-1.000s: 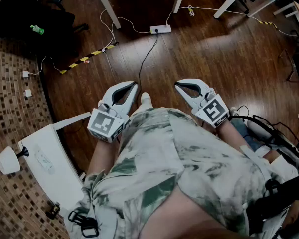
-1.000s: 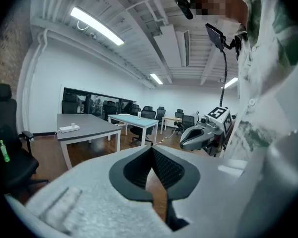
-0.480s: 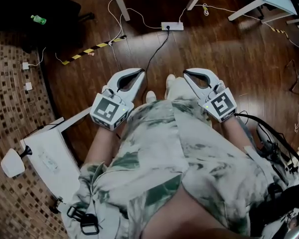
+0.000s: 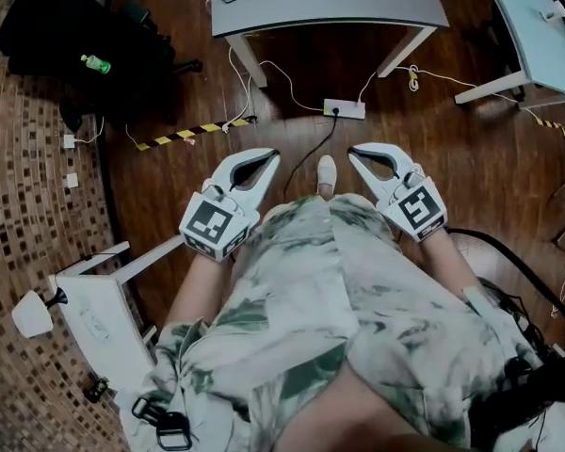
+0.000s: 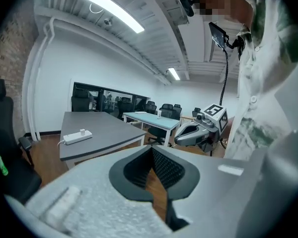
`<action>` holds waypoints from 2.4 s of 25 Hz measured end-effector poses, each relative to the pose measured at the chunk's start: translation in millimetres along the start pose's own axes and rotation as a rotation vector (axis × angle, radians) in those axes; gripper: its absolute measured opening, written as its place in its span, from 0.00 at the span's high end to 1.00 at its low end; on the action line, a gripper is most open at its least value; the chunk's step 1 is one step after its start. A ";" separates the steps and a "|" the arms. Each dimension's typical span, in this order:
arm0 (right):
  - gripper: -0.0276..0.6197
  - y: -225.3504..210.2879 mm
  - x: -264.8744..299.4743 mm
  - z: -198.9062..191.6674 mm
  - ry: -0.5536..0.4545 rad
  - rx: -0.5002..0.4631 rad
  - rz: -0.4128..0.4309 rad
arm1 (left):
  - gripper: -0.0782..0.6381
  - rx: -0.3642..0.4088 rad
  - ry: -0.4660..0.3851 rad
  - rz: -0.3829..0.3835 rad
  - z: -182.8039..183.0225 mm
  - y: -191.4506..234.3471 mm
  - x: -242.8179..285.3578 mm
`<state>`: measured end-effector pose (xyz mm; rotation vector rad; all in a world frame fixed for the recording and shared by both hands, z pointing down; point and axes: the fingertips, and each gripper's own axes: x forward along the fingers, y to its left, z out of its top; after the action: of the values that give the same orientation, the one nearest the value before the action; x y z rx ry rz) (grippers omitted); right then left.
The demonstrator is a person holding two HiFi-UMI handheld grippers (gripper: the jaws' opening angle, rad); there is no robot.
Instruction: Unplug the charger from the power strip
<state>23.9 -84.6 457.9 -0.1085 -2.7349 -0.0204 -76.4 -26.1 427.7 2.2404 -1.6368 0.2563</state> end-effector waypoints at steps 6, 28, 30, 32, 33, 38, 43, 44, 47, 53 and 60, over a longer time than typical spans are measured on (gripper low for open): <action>0.95 -106.8 35.2 19.9 0.020 -0.073 0.043 | 0.89 -0.007 0.001 0.084 47.1 66.8 53.3; 0.95 -290.7 257.8 29.1 0.185 -0.035 -0.074 | 0.89 0.074 0.049 -0.070 72.4 333.3 173.7; 0.95 -312.1 288.2 24.5 0.215 -0.016 -0.093 | 0.89 0.093 0.078 -0.087 66.3 361.6 190.1; 0.95 -330.8 317.7 16.4 0.254 0.012 -0.112 | 0.89 0.101 0.114 -0.092 55.2 389.2 207.3; 0.95 -338.0 331.2 12.1 0.275 0.021 -0.116 | 0.81 0.100 0.133 -0.091 48.7 401.6 216.1; 0.95 -367.3 372.4 -6.7 0.377 0.039 -0.114 | 0.70 0.139 0.233 -0.109 19.8 435.7 266.5; 0.95 -387.1 405.4 -25.2 0.461 0.010 -0.098 | 0.69 0.244 0.330 -0.152 -12.0 443.3 314.3; 0.95 -388.7 410.2 -28.0 0.480 0.004 -0.088 | 0.69 0.256 0.350 -0.165 -17.2 442.3 322.2; 0.95 -386.3 418.7 -37.4 0.530 -0.016 -0.054 | 0.69 0.277 0.413 -0.208 -30.1 434.6 338.1; 0.96 -379.7 422.3 -53.8 0.601 -0.059 -0.028 | 0.75 0.321 0.435 -0.240 -36.9 429.7 346.0; 0.96 -374.4 422.4 -55.4 0.709 -0.182 0.000 | 0.75 0.305 0.441 -0.230 -33.6 428.2 343.3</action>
<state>-371.0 -428.6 675.7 -0.1235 -2.0199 -0.2569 -371.8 -431.5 652.9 2.3381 -1.1603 0.9176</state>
